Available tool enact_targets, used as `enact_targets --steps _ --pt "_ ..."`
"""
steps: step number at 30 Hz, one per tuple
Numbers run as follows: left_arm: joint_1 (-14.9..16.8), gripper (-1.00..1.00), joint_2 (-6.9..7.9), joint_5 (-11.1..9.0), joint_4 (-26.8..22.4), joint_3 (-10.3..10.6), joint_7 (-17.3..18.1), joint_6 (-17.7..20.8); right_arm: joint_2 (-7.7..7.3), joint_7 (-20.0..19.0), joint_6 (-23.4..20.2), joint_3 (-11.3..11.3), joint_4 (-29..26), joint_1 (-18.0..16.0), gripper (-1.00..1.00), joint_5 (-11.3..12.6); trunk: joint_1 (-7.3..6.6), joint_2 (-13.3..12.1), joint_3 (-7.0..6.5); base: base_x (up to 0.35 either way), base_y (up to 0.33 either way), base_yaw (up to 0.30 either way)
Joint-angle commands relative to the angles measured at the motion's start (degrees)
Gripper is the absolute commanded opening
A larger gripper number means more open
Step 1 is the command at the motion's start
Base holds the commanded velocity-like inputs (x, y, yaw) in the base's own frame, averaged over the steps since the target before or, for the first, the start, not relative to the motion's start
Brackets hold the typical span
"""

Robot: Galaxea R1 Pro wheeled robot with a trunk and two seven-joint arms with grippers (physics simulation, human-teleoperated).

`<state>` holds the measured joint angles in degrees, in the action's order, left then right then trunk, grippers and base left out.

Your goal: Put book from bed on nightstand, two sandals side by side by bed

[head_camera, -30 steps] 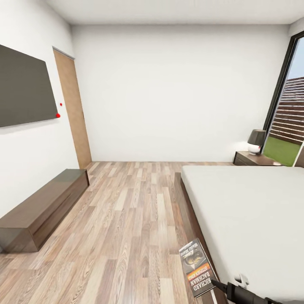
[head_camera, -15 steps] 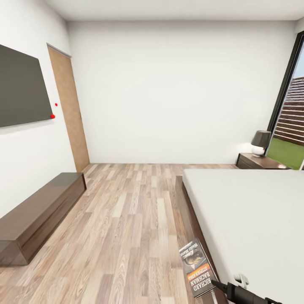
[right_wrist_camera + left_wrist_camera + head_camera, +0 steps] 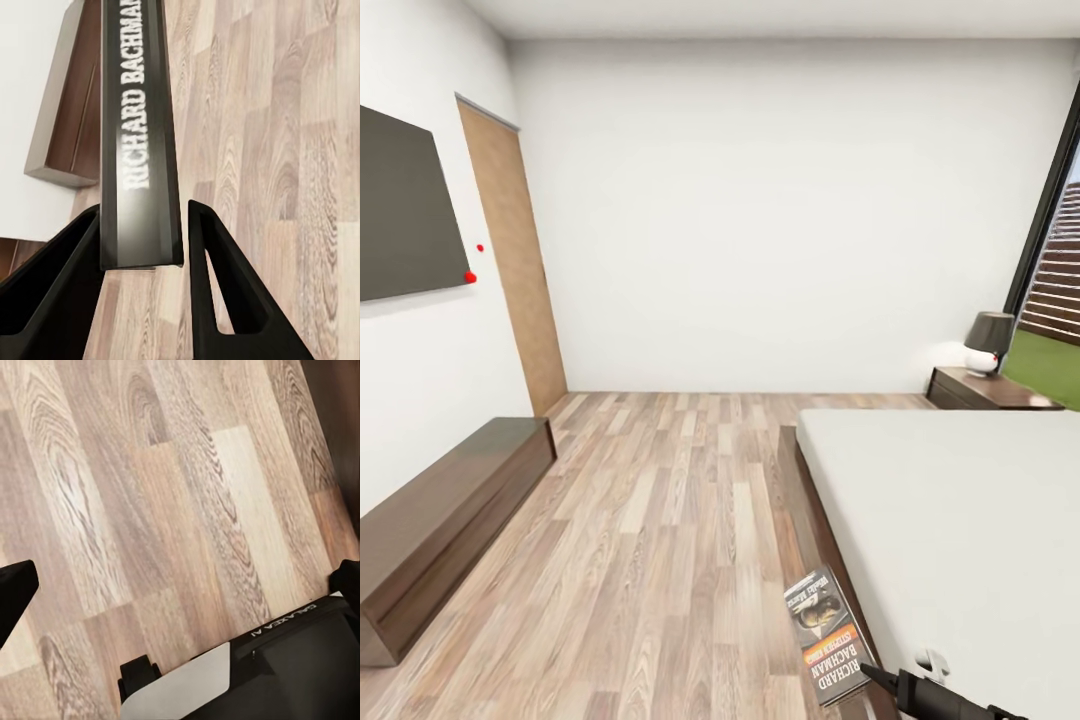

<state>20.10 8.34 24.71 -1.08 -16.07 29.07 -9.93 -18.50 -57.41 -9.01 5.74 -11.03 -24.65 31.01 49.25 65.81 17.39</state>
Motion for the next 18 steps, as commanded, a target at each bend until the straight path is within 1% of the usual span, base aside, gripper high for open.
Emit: enact_targets --steps 1,9,12,18 --pt "0.0 1.0 0.01 0.6 0.0 -0.5 0.1 -0.3 -0.04 -0.1 -0.5 0.3 -0.1 0.0 -1.0 0.7 0.04 0.0 0.07 0.332 0.0 0.0" --pt "0.1 1.0 0.01 0.6 0.0 -0.5 0.1 -0.3 -0.04 0.0 -0.5 0.2 -0.1 0.0 -1.0 0.7 0.04 0.0 0.07 0.332 0.0 0.0" --pt "0.0 1.0 0.01 0.6 0.0 -0.5 0.6 -0.4 0.01 0.1 -0.5 0.3 -0.1 0.0 -1.0 0.7 0.04 0.0 0.07 0.328 0.0 0.0" --pt "0.1 1.0 -0.98 0.5 -0.2 -0.7 6.3 -0.7 0.25 0.1 -0.5 0.3 -0.2 0.0 -1.0 0.7 0.04 0.0 0.07 0.324 0.0 0.0"
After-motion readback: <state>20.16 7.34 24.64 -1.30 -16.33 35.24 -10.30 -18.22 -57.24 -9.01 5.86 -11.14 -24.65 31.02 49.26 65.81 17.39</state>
